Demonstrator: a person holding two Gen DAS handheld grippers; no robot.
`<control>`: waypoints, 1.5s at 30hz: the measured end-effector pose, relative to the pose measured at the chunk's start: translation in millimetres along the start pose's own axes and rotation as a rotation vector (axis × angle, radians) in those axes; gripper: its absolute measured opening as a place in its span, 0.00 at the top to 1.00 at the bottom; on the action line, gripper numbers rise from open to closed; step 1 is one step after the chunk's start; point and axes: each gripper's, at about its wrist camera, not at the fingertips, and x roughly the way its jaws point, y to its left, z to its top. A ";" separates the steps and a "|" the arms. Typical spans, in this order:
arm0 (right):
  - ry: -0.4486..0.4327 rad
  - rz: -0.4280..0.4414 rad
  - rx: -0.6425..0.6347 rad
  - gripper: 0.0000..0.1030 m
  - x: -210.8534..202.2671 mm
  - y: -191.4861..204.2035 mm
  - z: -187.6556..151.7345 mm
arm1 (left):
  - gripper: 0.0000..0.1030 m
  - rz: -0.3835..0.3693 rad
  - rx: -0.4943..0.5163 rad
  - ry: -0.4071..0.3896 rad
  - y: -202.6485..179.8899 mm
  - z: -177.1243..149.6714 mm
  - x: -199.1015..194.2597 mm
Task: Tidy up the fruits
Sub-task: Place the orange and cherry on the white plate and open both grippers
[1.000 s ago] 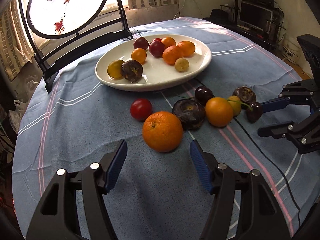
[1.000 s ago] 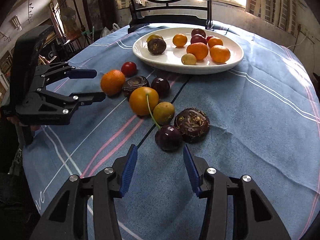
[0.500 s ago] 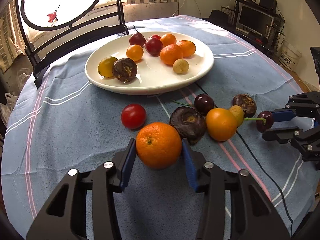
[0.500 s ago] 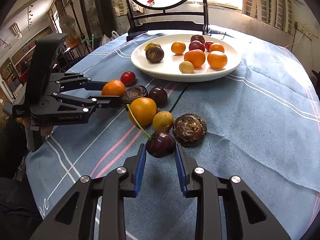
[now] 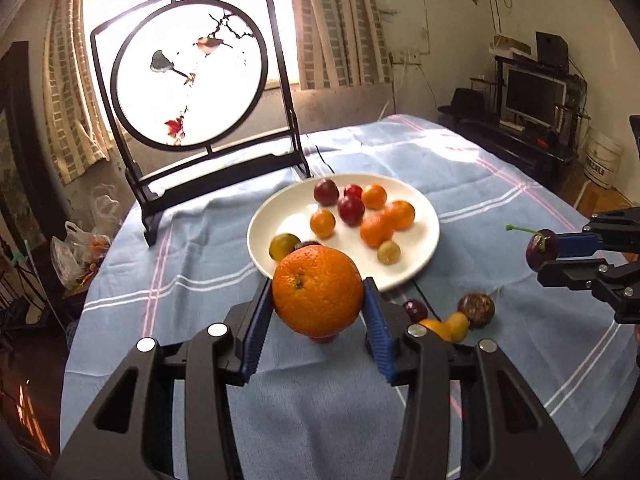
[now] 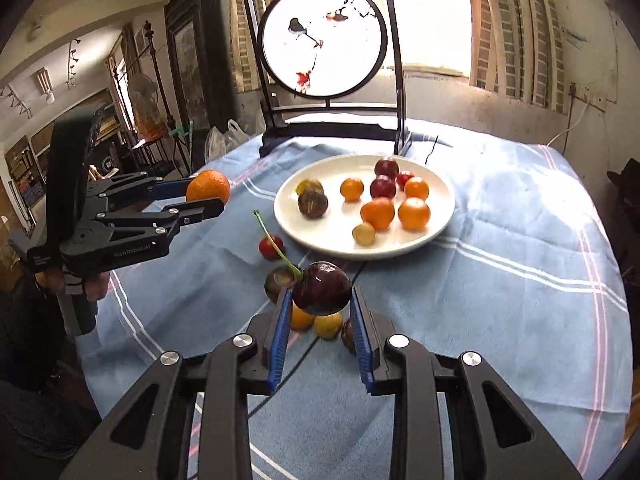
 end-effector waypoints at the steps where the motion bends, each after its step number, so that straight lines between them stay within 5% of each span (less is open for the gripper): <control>1: -0.022 -0.003 0.001 0.72 -4.0 -1.6 7.8 | 0.57 0.012 -0.010 -0.012 0.9 6.8 -2.0; 12: -0.154 0.026 0.060 0.71 -8.2 -26.7 71.4 | 0.57 0.106 -0.005 -0.054 -2.9 47.3 13.5; 35: -0.002 0.044 0.040 0.71 112.1 -46.9 95.3 | 0.57 0.117 0.002 0.049 9.7 53.3 122.1; 45: 0.012 0.024 0.024 0.71 134.8 -47.8 101.3 | 0.57 0.121 0.003 0.075 11.3 52.0 145.2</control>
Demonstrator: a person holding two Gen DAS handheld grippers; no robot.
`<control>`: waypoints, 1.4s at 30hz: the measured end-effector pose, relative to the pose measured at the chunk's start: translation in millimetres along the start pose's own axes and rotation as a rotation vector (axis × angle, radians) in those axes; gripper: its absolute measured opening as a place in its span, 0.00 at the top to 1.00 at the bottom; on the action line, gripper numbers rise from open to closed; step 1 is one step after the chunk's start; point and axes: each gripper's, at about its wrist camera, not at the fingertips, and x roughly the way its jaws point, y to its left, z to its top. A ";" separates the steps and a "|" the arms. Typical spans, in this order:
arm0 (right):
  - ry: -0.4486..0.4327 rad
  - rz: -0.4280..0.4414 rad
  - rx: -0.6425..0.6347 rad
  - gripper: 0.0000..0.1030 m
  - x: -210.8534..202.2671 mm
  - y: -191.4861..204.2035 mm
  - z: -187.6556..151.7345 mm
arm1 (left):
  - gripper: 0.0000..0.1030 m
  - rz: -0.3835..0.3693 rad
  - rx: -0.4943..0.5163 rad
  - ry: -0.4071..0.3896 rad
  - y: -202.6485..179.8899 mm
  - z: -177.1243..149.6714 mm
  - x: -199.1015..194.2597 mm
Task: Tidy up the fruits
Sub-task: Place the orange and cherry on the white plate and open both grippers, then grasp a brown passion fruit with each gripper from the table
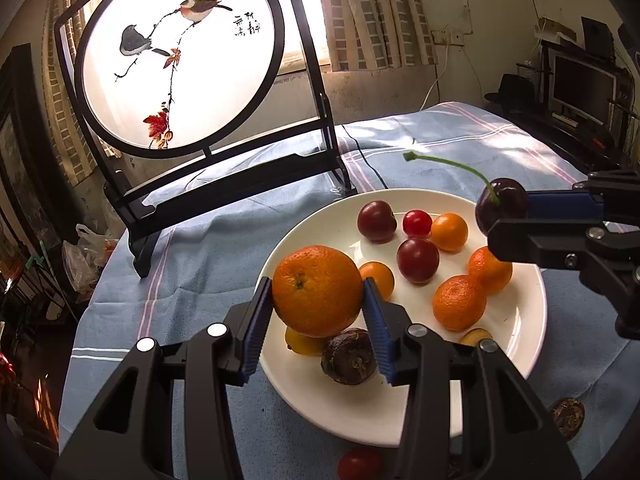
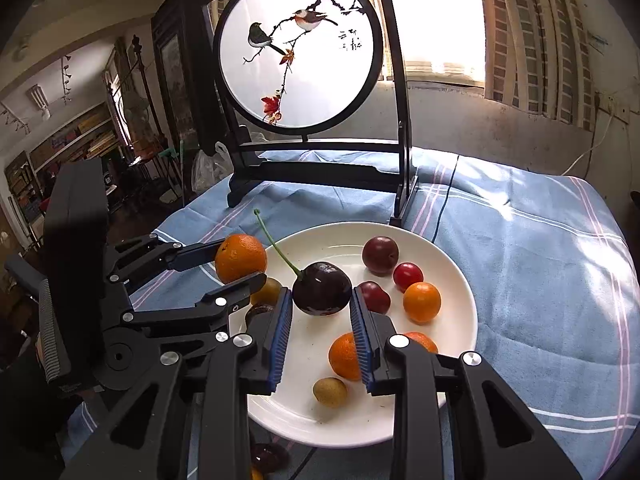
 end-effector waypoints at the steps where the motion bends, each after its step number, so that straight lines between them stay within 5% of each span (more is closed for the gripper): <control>1: 0.000 -0.004 0.003 0.71 0.9 -0.5 -0.3 | 0.57 0.002 0.001 0.002 -0.6 0.1 1.1; 12: 0.006 -0.027 0.036 0.71 6.9 -0.6 -0.9 | 0.57 0.030 0.023 0.010 -1.7 -2.1 6.8; 18: 0.033 -0.122 0.046 0.70 24.9 -1.4 -0.7 | 0.56 0.045 0.014 0.048 -1.6 3.5 26.7; 20: 0.051 -0.137 0.060 0.52 32.8 -4.1 -3.6 | 0.49 0.053 0.003 0.056 -0.3 3.2 32.3; 27: 0.024 -0.120 0.083 0.52 -2.7 -11.0 -20.2 | 0.42 0.044 -0.029 -0.006 20.6 -1.1 -1.2; 36: 0.072 -0.106 -0.041 0.47 -73.9 15.8 -85.5 | 0.33 -0.012 -0.017 -0.007 31.7 -42.5 -62.6; 42: 0.186 -0.117 -0.110 0.47 -77.6 23.3 -137.8 | 0.29 -0.153 0.080 0.052 7.0 -88.2 -82.9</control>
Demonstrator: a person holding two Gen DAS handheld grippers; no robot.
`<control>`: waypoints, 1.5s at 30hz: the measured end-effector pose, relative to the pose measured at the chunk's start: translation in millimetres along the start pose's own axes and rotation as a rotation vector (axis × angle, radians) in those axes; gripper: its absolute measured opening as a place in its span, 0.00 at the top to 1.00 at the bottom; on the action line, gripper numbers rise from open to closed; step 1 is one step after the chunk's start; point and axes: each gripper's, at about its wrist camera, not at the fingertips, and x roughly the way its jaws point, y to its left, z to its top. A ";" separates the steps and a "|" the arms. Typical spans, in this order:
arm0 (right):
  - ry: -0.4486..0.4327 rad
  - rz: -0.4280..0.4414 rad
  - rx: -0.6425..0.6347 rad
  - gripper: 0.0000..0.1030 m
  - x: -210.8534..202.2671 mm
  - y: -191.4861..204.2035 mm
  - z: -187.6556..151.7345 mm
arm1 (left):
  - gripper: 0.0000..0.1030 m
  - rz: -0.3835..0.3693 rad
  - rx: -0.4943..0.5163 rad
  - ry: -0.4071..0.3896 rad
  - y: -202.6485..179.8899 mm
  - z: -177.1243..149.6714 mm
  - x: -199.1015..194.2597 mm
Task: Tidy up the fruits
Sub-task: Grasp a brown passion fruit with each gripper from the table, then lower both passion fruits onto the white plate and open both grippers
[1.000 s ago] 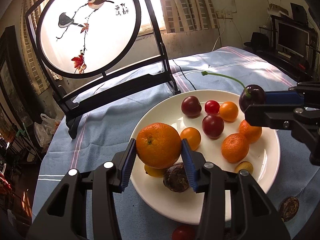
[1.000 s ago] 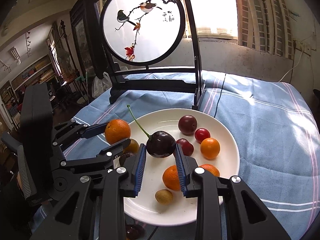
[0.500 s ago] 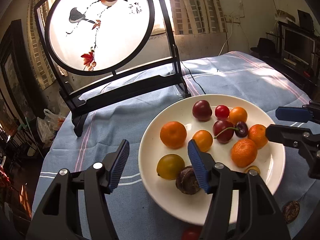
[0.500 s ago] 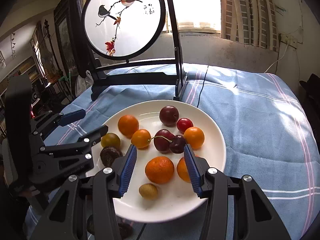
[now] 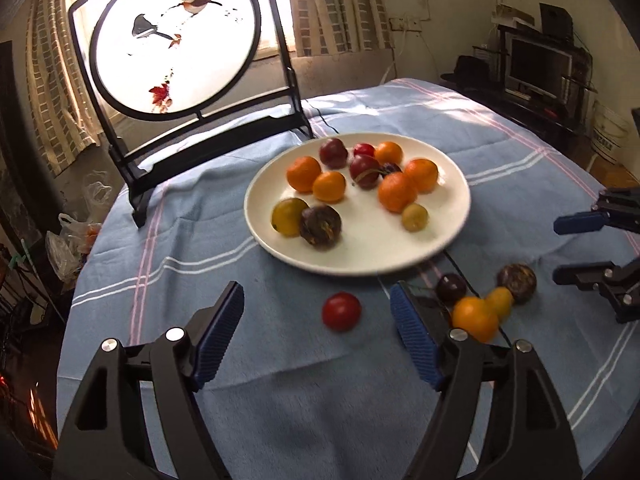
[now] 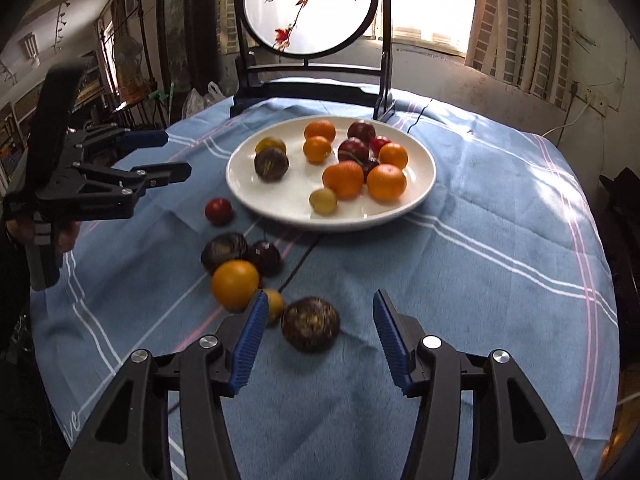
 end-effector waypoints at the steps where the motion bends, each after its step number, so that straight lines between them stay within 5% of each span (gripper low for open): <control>1: 0.017 0.005 -0.011 0.47 3.3 1.9 -4.7 | 0.29 -0.013 0.029 0.008 -7.0 -8.8 1.2; 7: 0.076 -0.005 -0.056 0.47 27.0 6.0 -10.0 | 0.28 -0.083 0.199 0.022 -43.0 -39.8 13.5; 13: 0.085 -0.006 -0.100 0.47 44.0 7.2 -0.9 | 0.28 -0.115 0.213 0.043 -43.3 -34.3 36.3; 15: 0.098 0.018 -0.105 0.58 48.9 8.5 0.7 | 0.28 -0.154 0.196 0.038 -41.0 -27.4 40.4; 18: 0.093 0.012 -0.098 0.59 47.1 7.8 0.0 | 0.31 -0.189 0.202 0.034 -43.0 -20.3 45.8; 24: 0.091 0.009 -0.069 0.59 39.5 2.5 -6.2 | 0.42 -0.309 0.178 0.089 -45.4 -19.8 61.2; 26: 0.085 0.008 -0.059 0.59 37.0 2.6 -7.1 | 0.54 -0.326 0.174 0.087 -47.4 -19.1 59.4; 34: 0.033 0.012 -0.014 0.59 12.3 3.1 -11.1 | 0.57 -0.263 0.166 0.027 -50.7 -27.5 16.7; 37: -0.007 0.016 0.008 0.59 -2.1 3.4 -6.8 | 0.57 -0.176 0.140 -0.019 -43.6 -22.4 -8.4; 45: -0.261 0.019 0.059 0.59 -77.1 -5.3 43.0 | 0.58 -0.016 -0.029 -0.177 -1.9 30.2 -73.8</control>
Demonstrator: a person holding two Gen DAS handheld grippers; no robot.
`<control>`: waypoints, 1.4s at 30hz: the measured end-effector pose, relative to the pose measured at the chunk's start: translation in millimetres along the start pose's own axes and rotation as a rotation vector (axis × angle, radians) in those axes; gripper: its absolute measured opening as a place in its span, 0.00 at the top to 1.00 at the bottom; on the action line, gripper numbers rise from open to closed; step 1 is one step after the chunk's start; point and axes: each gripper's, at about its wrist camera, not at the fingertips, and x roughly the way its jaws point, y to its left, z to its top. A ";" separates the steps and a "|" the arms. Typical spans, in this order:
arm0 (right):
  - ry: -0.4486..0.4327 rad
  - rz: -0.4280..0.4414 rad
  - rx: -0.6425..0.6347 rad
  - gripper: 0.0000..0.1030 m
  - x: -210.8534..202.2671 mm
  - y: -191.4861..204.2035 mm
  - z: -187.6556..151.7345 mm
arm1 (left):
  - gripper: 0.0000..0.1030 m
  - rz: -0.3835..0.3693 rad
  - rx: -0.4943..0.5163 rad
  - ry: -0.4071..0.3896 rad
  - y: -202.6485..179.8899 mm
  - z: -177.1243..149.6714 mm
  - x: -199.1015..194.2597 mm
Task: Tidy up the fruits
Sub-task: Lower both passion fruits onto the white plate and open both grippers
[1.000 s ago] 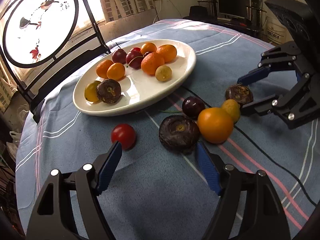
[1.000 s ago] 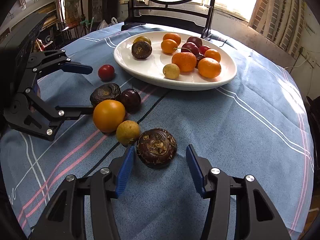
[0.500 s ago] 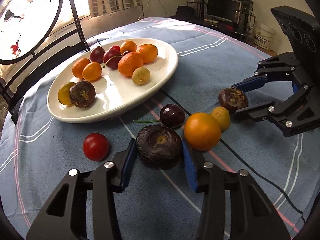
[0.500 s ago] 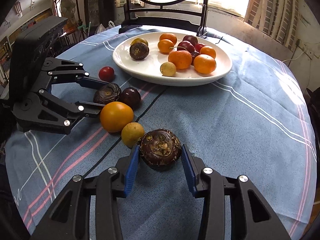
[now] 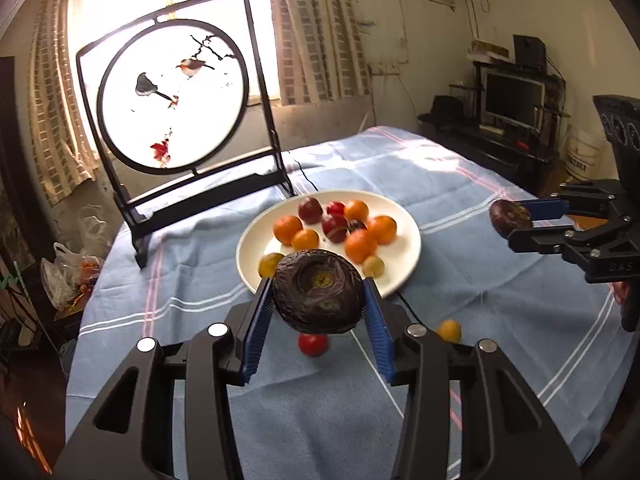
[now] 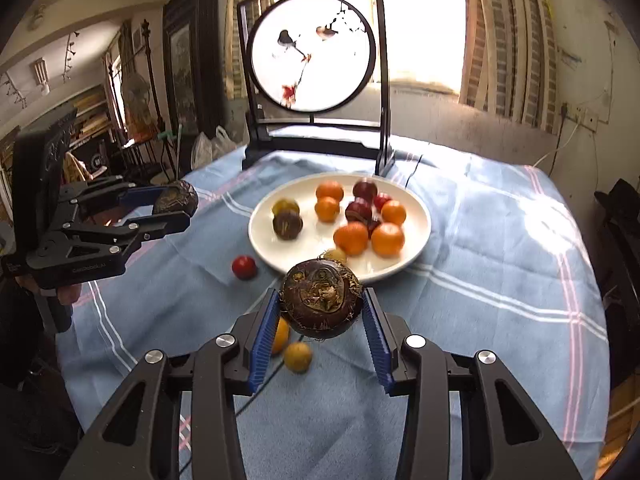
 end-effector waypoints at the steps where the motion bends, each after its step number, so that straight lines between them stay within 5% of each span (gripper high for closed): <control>1: -0.032 -0.007 0.006 0.59 -10.0 -4.4 9.7 | 0.58 0.014 -0.016 -0.014 3.5 7.7 -4.3; 8: -0.162 -0.058 0.013 0.59 -43.8 -24.2 58.0 | 0.58 0.105 -0.074 -0.096 5.7 47.7 -12.6; 23: -0.049 0.099 0.054 0.59 67.9 11.6 54.7 | 0.58 0.188 -0.057 -0.027 8.2 39.4 63.1; 42: -0.005 0.064 0.051 0.59 113.2 3.1 53.1 | 0.58 0.164 -0.120 0.054 23.6 30.5 131.0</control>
